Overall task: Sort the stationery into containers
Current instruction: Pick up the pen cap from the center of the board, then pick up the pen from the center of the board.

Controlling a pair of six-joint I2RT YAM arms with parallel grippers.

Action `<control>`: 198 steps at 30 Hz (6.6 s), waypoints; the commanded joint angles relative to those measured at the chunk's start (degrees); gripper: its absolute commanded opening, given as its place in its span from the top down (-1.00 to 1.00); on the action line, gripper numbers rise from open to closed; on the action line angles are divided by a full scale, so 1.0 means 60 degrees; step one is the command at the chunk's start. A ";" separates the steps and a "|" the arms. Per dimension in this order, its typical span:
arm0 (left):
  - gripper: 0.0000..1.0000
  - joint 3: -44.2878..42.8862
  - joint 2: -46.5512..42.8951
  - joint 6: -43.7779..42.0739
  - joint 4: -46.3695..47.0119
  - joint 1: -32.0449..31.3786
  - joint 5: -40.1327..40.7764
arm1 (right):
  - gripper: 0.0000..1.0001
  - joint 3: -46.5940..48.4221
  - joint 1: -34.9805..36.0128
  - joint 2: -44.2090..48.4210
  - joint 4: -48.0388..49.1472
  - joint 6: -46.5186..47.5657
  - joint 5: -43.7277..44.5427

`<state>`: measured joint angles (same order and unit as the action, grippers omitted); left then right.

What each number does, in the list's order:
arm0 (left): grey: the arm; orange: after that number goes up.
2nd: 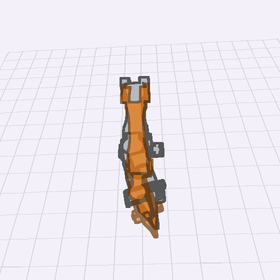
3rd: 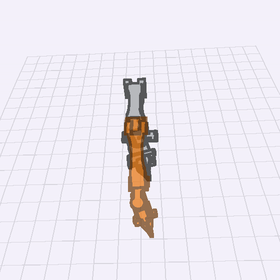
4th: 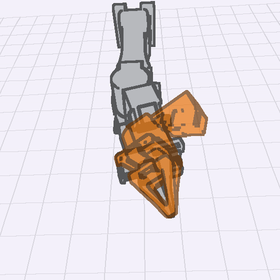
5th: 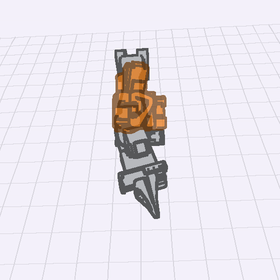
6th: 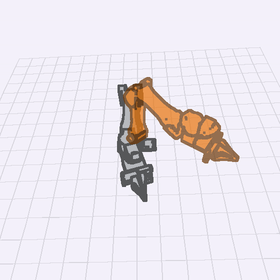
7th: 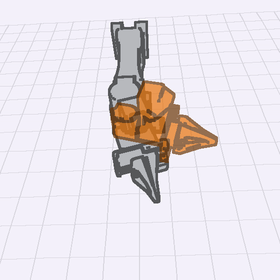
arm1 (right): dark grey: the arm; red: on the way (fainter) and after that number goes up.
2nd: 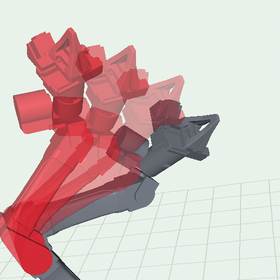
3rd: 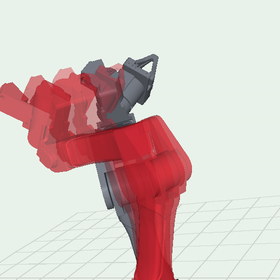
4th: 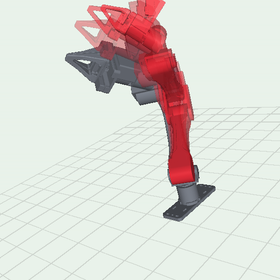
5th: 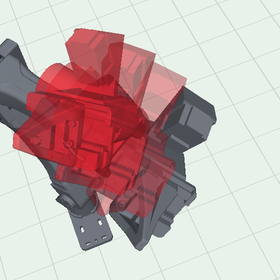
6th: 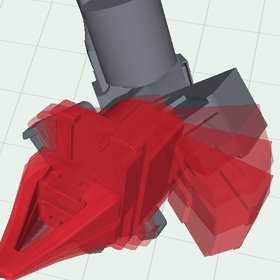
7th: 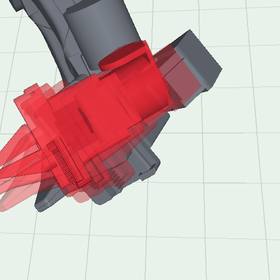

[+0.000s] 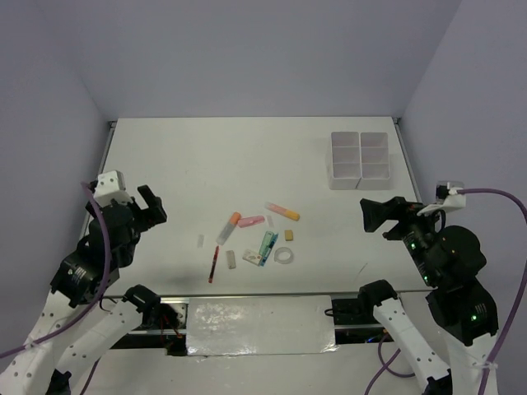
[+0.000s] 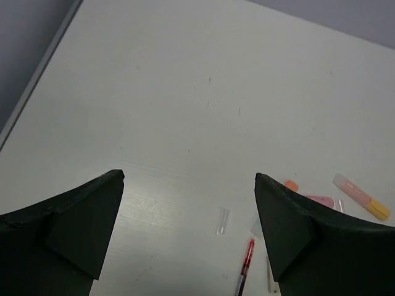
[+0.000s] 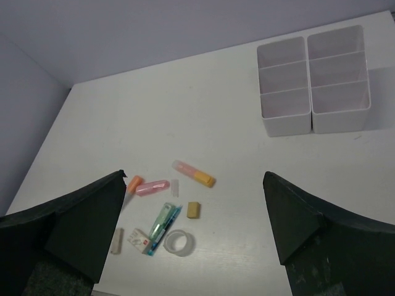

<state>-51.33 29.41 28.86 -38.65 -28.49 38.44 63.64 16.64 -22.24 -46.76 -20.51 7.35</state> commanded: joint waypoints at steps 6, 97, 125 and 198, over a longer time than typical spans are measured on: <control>-0.99 0.0058 0.3660 0.1911 0.0113 0.0046 -0.3061 | -0.99 -0.0175 0.0053 -0.1141 -0.0029 0.0210 -0.1443; 0.03 0.2446 0.9044 0.2148 0.2194 -0.0584 -0.3783 | -0.95 -0.1832 0.0244 -0.0688 0.1231 0.0035 -0.2705; 1.00 0.3194 0.8431 0.2411 0.2824 -0.0613 -0.4691 | -0.95 -0.2300 0.0229 -0.0702 0.1698 -0.0140 -0.3173; 1.00 0.0409 -0.1194 0.2248 0.2747 0.1672 -0.6269 | 1.00 -0.1346 1.0190 -0.9509 0.9193 -0.2411 -0.0124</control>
<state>-50.57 24.38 38.54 -34.72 -18.65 18.52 58.59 77.65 -84.86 -6.70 -39.90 13.04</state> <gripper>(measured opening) 0.292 0.031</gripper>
